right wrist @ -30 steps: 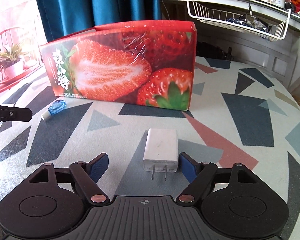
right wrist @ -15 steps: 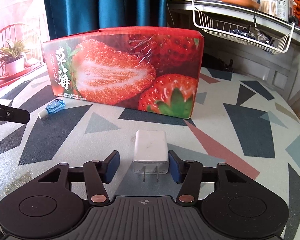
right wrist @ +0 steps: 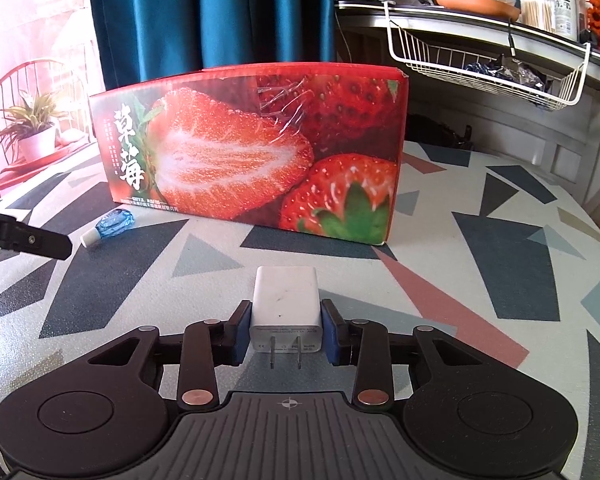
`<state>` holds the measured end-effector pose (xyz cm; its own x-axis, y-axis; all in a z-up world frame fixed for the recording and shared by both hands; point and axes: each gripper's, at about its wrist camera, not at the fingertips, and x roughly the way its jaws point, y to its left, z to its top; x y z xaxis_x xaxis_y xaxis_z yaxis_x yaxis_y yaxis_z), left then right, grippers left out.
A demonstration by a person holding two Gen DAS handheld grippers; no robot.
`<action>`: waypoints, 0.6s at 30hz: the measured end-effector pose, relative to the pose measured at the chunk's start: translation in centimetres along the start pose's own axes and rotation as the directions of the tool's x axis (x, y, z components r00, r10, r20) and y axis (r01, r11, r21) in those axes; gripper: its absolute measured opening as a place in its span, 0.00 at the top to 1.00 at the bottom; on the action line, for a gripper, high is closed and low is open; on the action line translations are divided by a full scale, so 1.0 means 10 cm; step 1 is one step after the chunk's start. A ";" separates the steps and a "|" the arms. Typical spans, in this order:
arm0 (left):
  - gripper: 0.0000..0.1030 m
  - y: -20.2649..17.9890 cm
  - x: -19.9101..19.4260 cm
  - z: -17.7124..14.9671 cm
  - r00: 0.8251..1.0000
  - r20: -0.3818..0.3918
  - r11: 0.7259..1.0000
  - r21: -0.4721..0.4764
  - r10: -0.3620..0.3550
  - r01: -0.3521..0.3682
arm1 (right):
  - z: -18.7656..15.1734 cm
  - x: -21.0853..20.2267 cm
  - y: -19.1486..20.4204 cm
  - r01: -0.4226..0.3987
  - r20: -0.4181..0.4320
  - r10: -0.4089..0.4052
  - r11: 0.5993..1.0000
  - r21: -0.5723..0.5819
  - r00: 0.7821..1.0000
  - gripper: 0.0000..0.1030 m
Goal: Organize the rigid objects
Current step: 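Lower the right gripper and close it on the white plug charger, then close the left gripper on the blue-capped bottle while the right gripper holds the charger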
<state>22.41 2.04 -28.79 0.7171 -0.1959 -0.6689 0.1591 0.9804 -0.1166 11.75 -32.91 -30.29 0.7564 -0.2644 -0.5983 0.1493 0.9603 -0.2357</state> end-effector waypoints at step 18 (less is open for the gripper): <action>0.43 -0.23 0.51 0.33 0.999 -0.042 0.999 0.049 -0.018 0.021 | -0.01 0.01 0.01 -0.006 0.004 0.006 1.000 -0.010 1.000 0.68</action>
<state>27.94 -1.26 -29.54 0.6851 -0.2128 -0.6966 0.2065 0.9739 -0.0945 11.78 -32.81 -30.39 0.7595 -0.2584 -0.5970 0.1385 0.9609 -0.2397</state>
